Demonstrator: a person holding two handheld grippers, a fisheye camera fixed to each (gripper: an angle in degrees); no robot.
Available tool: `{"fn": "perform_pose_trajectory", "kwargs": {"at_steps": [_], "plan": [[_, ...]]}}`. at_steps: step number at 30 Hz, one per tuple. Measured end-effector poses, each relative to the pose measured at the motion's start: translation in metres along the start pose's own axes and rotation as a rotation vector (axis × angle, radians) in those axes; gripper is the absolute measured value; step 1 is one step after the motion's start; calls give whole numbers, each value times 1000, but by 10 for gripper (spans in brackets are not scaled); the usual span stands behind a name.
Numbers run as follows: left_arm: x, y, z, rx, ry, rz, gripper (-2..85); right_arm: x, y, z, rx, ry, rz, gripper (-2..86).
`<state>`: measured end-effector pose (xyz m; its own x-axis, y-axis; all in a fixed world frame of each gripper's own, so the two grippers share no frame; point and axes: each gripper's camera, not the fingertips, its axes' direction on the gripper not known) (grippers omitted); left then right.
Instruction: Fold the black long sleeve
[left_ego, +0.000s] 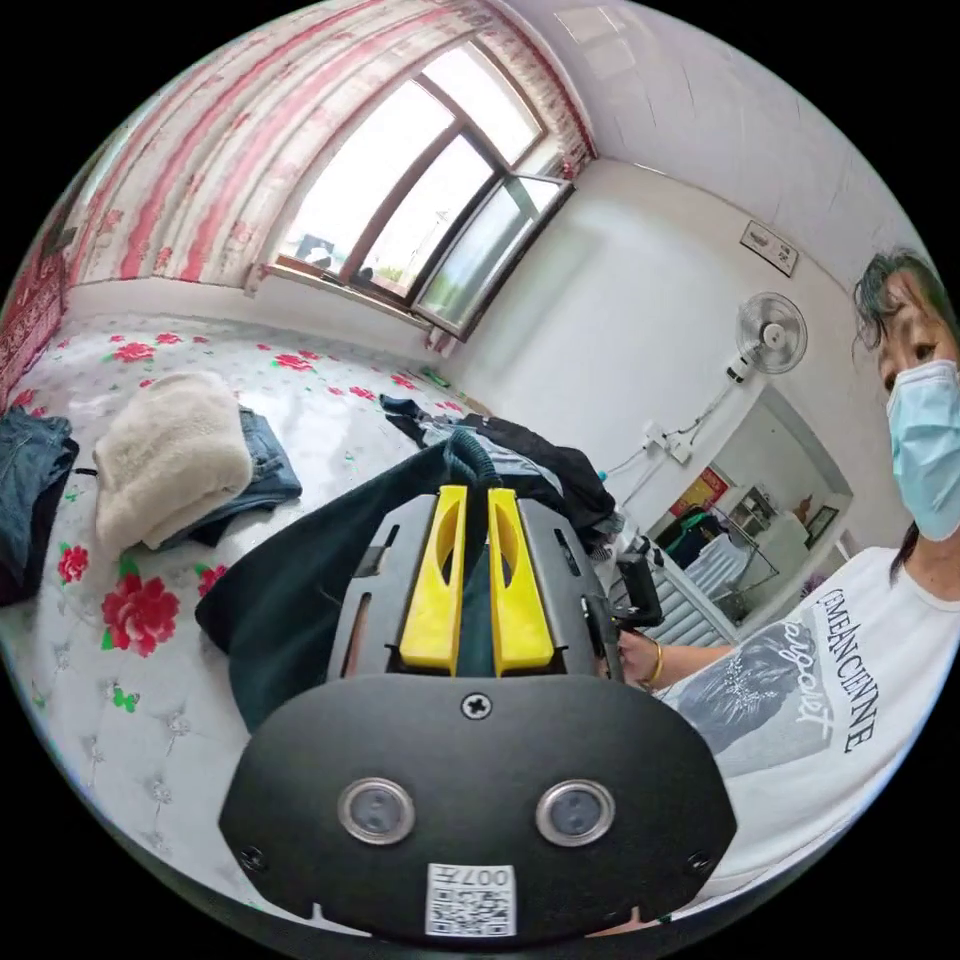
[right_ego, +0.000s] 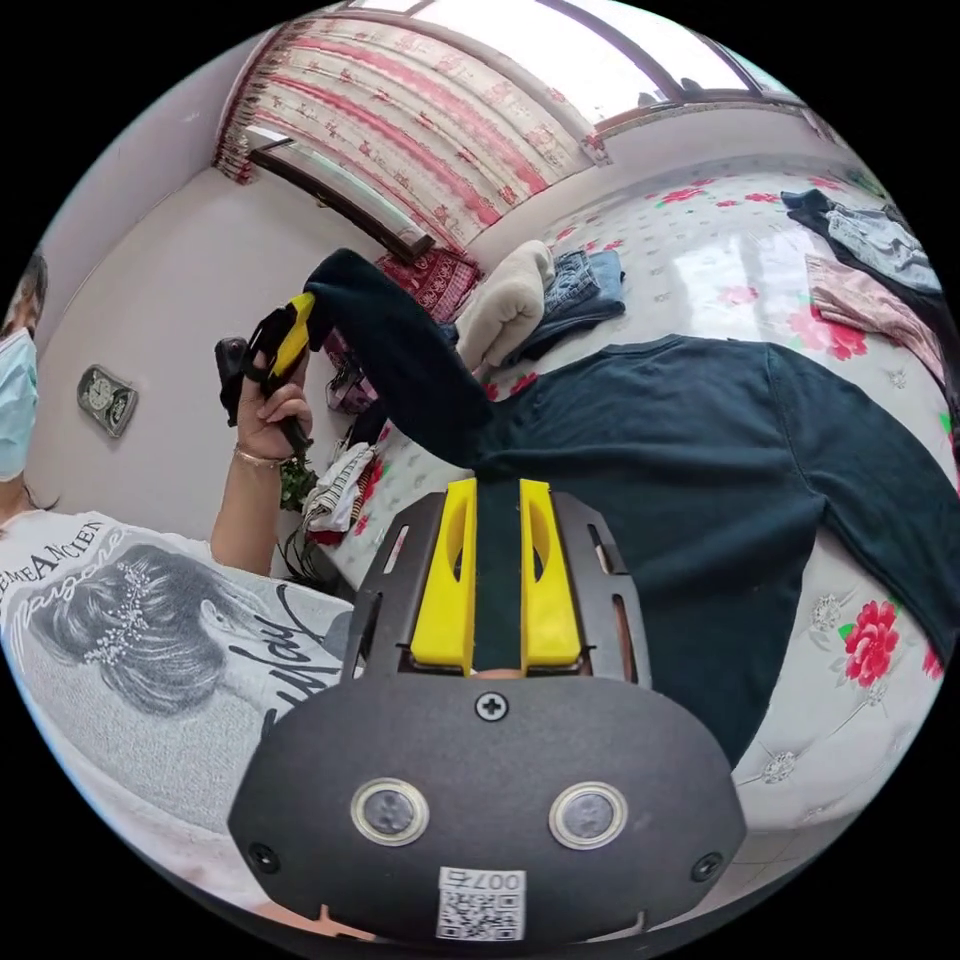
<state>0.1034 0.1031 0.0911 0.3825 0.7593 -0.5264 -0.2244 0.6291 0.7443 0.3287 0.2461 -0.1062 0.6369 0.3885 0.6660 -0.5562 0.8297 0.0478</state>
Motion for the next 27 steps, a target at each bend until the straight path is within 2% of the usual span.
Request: {"fn": "perform_pose_trajectory", "kwargs": {"at_steps": [2, 3, 5, 8, 12, 16, 19, 21, 22, 25, 27], "plan": [[20, 22, 62, -114, 79, 16, 60, 13, 13, -3, -8, 89, 37, 57], [27, 42, 100, -236, 104, 11, 81, 18, 18, -2, -19, 111, 57, 57], [29, 77, 139, -382, 54, -14, 100, 45, 42, -1, -84, 191, 151, 57], [12, 134, 154, -528, -157, -91, 100, 72, 74, 0, -168, 275, 241, 55], [-21, 205, 131, -713, -415, -273, 101, 88, 98, 0, -245, 385, 280, 51], [-32, 247, 106, -771, -554, -460, 127, 106, 109, -6, -277, 497, 322, 46], [-29, 261, 122, -791, -530, -537, 143, 122, 110, 11, -360, 492, 335, 42], [-19, 260, 136, -813, -636, -487, 119, 115, 107, 20, -376, 570, 275, 36], [-10, 257, 148, -851, -673, -387, 69, 107, 105, 28, -413, 607, 194, 30], [7, 253, 165, -880, -624, -285, 7, 94, 104, 42, -539, 591, 27, 12], [13, 252, 168, -923, -606, -262, 0, 96, 104, 41, -578, 588, 19, 6]]}}
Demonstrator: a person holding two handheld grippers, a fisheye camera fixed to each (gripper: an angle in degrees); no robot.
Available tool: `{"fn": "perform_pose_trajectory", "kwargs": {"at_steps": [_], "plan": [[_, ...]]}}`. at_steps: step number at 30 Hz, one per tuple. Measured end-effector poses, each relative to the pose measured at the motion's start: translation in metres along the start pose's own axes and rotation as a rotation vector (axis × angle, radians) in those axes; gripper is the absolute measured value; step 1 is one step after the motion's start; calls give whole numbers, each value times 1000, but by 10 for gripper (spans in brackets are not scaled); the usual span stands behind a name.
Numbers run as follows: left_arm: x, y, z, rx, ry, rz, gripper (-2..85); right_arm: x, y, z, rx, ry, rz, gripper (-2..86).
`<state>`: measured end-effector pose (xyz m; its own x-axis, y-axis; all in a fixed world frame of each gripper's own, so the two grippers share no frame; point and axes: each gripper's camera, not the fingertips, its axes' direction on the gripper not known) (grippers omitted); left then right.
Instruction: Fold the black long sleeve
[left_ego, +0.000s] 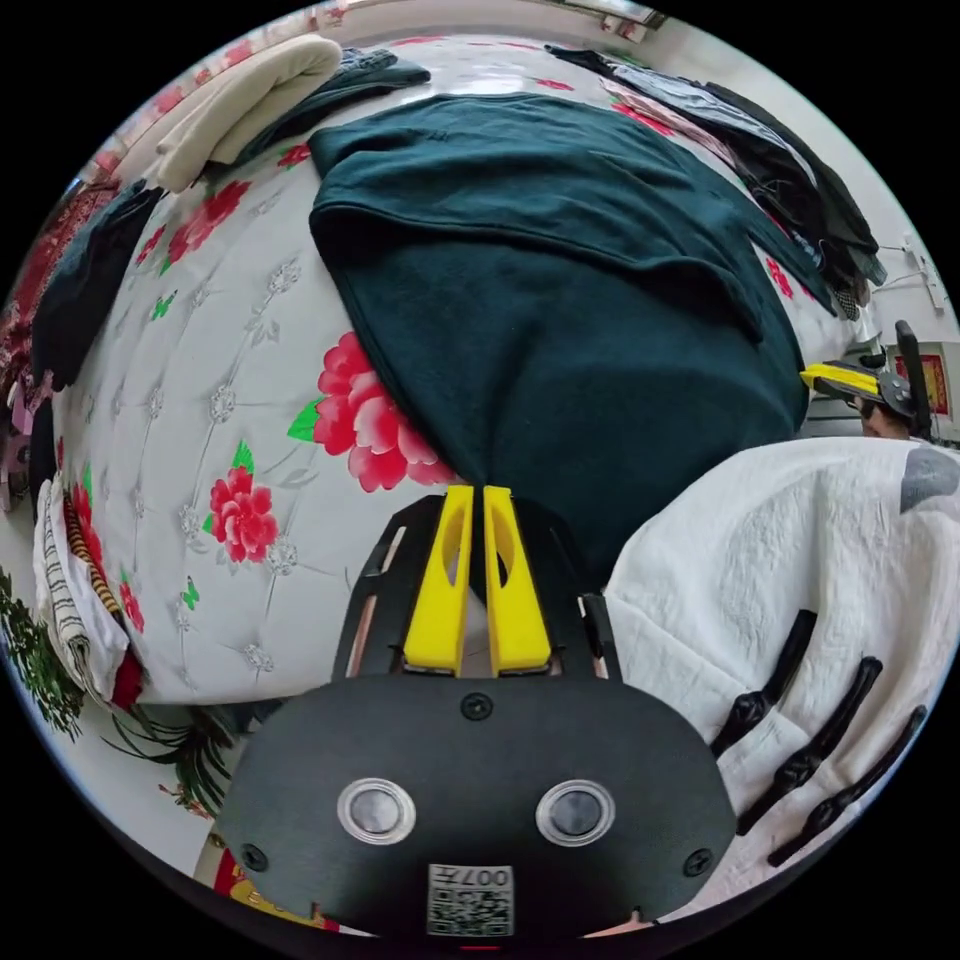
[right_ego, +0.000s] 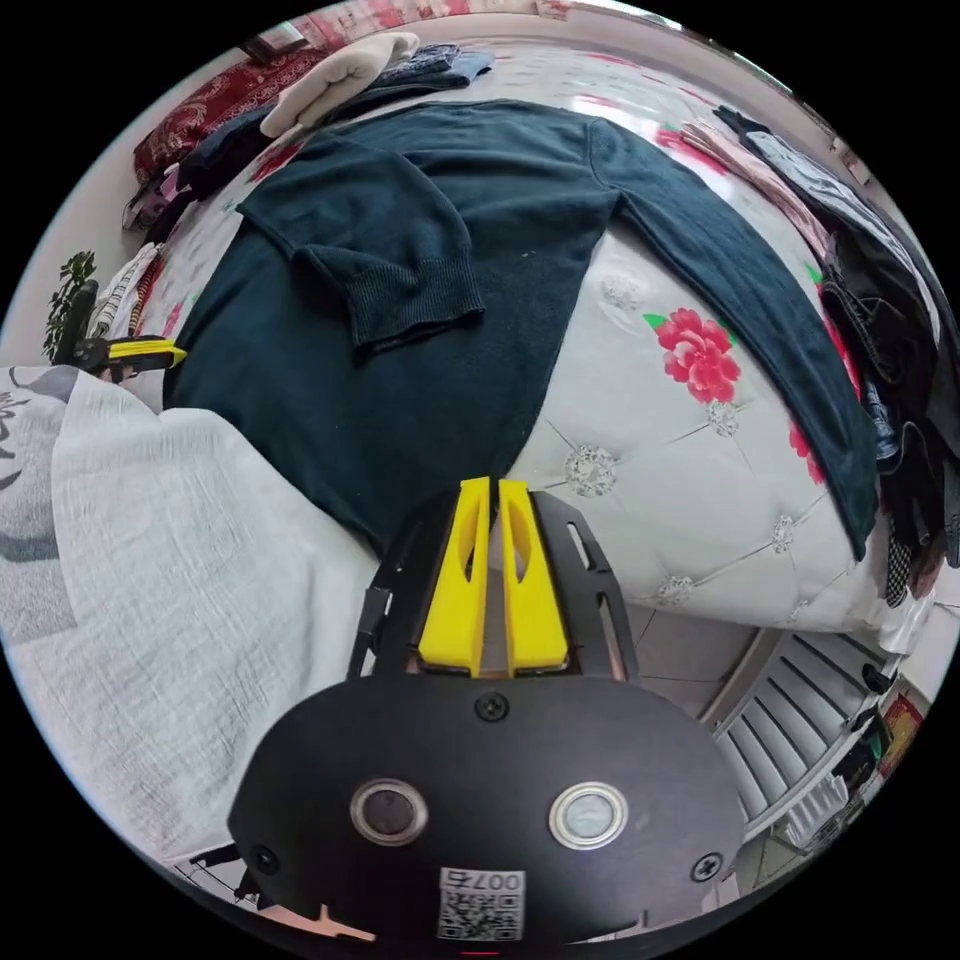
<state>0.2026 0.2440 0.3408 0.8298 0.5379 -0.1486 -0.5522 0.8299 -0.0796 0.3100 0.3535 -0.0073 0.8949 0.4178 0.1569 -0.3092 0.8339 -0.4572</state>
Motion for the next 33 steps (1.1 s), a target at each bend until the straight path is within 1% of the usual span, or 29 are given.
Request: {"fn": "perform_pose_trajectory", "kwargs": {"at_steps": [2, 4, 6, 7, 8, 10, 11, 13, 15, 18, 22, 23, 24, 26, 27, 28, 29, 30, 32, 33], "plan": [[0, 10, 1, -12, 48, -26, -1, 6, 6, 2, -26, -8, 6, 3], [-8, 31, 4, 16, 119, -139, 3, 11, 11, 1, -34, -24, 26, 3], [-16, 44, 7, 42, 194, -222, 14, 16, 12, -8, -18, -63, 59, 6], [-19, 51, 7, 46, 218, -257, 23, 17, 11, -22, 31, -69, 72, 9], [-21, 53, 5, 48, 222, -266, 27, 17, 11, -42, 119, -58, 75, 14], [-25, 57, -6, 70, 184, -263, 38, 13, 5, -66, 233, -62, 31, 30], [-26, 56, -10, 81, 170, -260, 38, 10, -5, -75, 277, -77, -13, 39], [-35, 47, -28, 138, 119, -269, 39, 3, -27, -78, 303, -122, -85, 52], [-44, 34, -42, 192, 108, -275, 41, -8, -53, -72, 285, -165, -171, 61], [-61, 2, -61, 272, 90, -285, 49, -31, -89, -55, 253, -159, -290, 66], [-89, -59, -77, 346, 59, -277, 57, -39, -113, -13, 82, -130, -384, 60], [-94, -69, -77, 345, 47, -280, 57, -36, -106, -18, 136, -109, -395, 59], [-103, -86, -74, 334, 21, -301, 57, -33, -105, -17, 118, -95, -389, 59], [-119, -106, -58, 282, -14, -361, 51, -15, -103, -24, 97, -131, -322, 59], [-130, -113, -37, 205, -17, -405, 46, -7, -104, -27, 86, -146, -285, 59], [-136, -109, -33, 266, -4, -412, 42, 15, -104, -34, 94, -183, -200, 61], [-139, -106, -33, 285, 0, -413, 42, 44, -99, -47, 149, -222, -99, 63], [-147, -104, -32, 287, 36, -444, 41, 60, -95, -55, 188, -241, -44, 65], [-157, -99, -35, 281, 81, -478, 39, 142, -69, -84, 371, -284, 236, 72], [-163, -93, -38, 285, 98, -482, 38, 165, -59, -89, 412, -288, 319, 74]]}}
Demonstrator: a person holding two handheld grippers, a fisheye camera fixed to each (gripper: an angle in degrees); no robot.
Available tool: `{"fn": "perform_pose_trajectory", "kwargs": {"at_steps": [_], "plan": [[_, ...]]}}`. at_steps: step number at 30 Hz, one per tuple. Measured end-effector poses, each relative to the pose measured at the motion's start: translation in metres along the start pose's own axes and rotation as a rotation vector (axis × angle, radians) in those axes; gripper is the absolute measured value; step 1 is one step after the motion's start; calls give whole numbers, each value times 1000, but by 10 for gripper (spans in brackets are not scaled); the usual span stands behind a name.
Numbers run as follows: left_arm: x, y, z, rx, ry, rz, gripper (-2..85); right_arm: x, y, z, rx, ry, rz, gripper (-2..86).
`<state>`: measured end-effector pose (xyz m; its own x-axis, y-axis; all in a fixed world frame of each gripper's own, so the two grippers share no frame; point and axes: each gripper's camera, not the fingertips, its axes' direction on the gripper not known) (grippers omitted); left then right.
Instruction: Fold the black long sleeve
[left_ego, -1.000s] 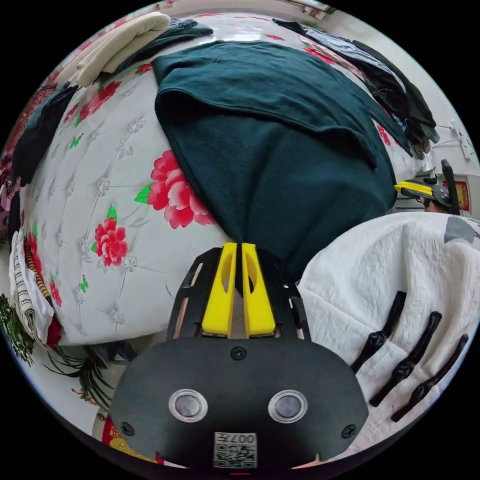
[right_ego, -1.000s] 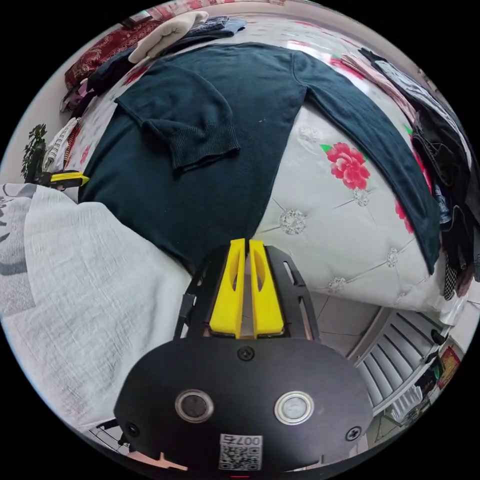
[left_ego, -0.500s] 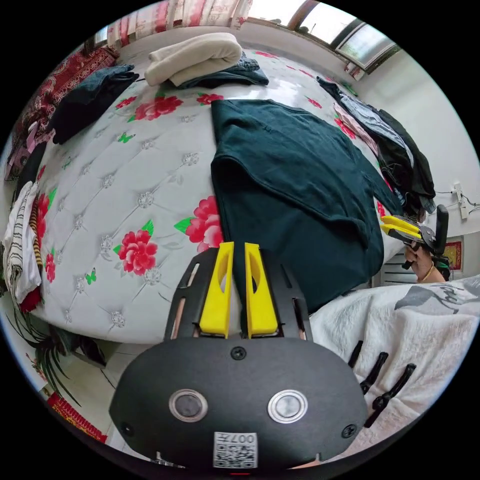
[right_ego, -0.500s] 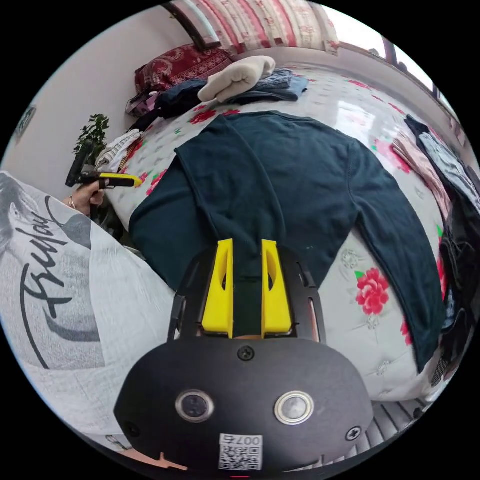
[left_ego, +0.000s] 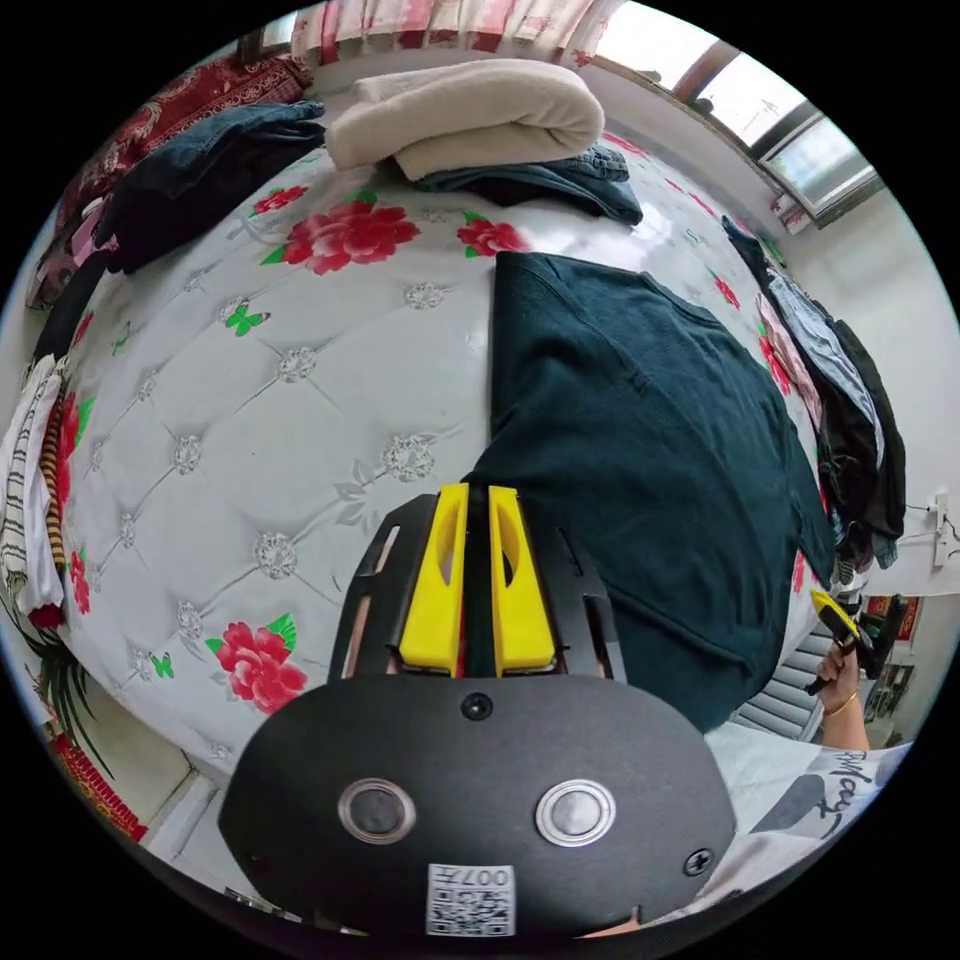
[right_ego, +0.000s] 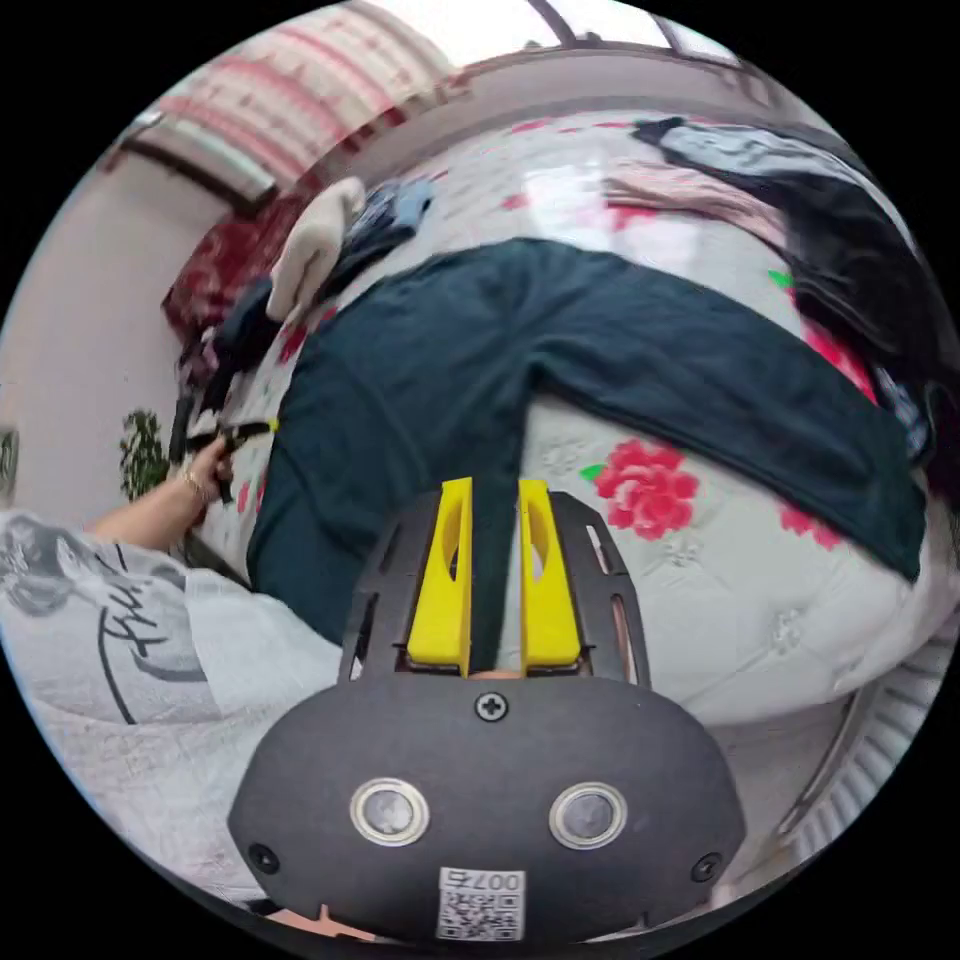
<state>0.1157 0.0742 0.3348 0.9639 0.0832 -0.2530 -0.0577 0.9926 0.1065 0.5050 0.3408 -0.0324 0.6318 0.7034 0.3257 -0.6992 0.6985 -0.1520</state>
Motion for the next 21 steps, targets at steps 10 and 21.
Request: {"fn": "perform_pose_trajectory", "kwargs": {"at_steps": [10, 21], "plan": [[-84, 95, -51, -23, 66, -260, -9, 242, 58, -120, 469, 363, 881, 91], [-121, 148, -69, -59, 120, -370, -10, 192, 29, -113, 595, 81, 627, 2]]}}
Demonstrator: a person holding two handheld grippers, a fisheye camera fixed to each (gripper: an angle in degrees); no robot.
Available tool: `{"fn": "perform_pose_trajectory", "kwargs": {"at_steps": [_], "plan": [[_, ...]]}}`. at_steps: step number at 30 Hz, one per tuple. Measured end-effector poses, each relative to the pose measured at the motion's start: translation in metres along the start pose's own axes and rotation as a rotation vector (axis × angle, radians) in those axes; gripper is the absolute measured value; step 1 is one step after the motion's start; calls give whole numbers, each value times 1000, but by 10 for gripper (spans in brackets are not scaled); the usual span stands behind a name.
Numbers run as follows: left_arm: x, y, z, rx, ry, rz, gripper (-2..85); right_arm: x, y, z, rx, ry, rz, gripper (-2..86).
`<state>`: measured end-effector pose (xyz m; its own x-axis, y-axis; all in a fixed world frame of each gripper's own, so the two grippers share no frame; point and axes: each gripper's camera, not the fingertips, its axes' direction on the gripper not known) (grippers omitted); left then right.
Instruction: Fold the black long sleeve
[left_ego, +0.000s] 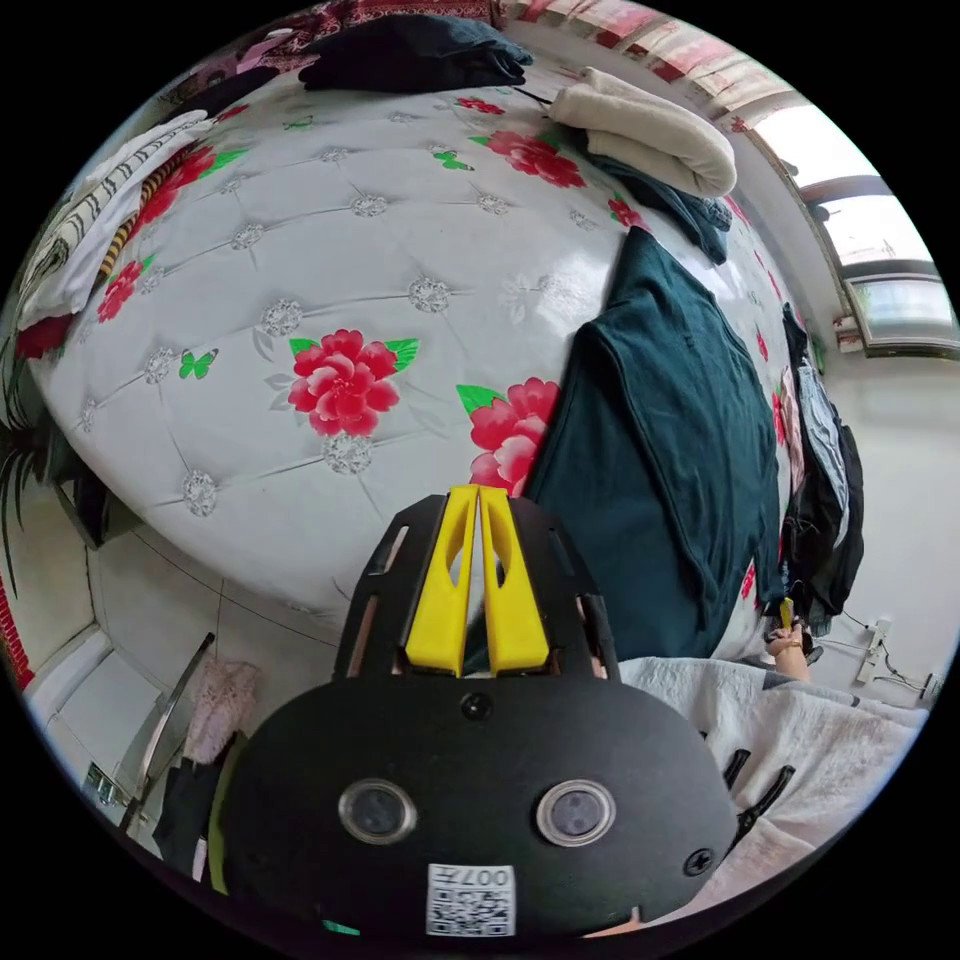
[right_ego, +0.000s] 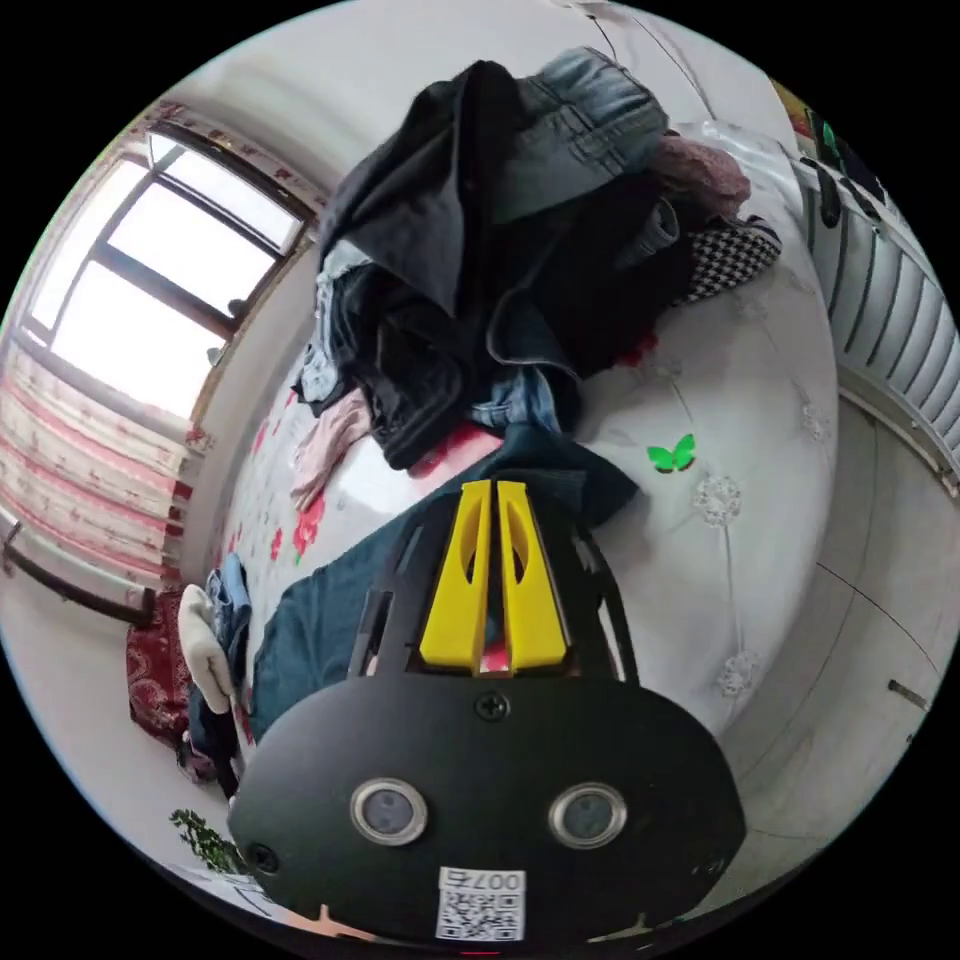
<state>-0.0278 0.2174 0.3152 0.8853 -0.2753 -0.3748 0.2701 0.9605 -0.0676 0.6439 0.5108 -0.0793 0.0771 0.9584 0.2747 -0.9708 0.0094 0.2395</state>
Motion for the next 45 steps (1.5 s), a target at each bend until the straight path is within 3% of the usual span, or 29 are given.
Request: {"fn": "perform_pose_trajectory", "kwargs": {"at_steps": [6, 11, 15, 19, 20, 22, 27, 30, 34, 38, 41, 45], "plan": [[-4, 3, -26, 100, 158, 37, -10, -203, 60, -61, -89, -599, -590, -2], [-9, 17, -39, 164, 267, 86, -10, -353, 250, -109, -343, -926, -1111, -2], [-24, 35, -39, 167, 271, 114, -9, -381, 409, -79, -675, -928, -1310, -2], [-46, 50, -32, 147, 292, 72, -8, -361, 564, 6, -1326, -737, -1415, -3], [-48, 52, -31, 144, 298, 72, -8, -353, 585, 15, -1432, -729, -1417, -3], [-46, 57, -32, 127, 301, 99, -4, -351, 598, 13, -1451, -724, -1435, -3], [-23, 61, -32, 117, 221, 227, 32, -357, 581, -2, -1302, -761, -1361, -2], [1, 51, -17, 64, 171, 314, 47, -344, 542, 5, -1200, -698, -1207, 0], [26, 42, 19, -79, 42, 430, 35, -294, 468, 1, -1043, -535, -1024, 12], [6, 60, -1, -52, 77, 422, 14, -211, 394, -31, -893, -277, -842, 39], [-25, 84, -11, -91, 6, 394, 17, -145, 373, -47, -905, -110, -694, 58], [-51, 100, 6, -214, -26, 377, 67, -91, 383, -44, -973, -36, -561, 80]]}}
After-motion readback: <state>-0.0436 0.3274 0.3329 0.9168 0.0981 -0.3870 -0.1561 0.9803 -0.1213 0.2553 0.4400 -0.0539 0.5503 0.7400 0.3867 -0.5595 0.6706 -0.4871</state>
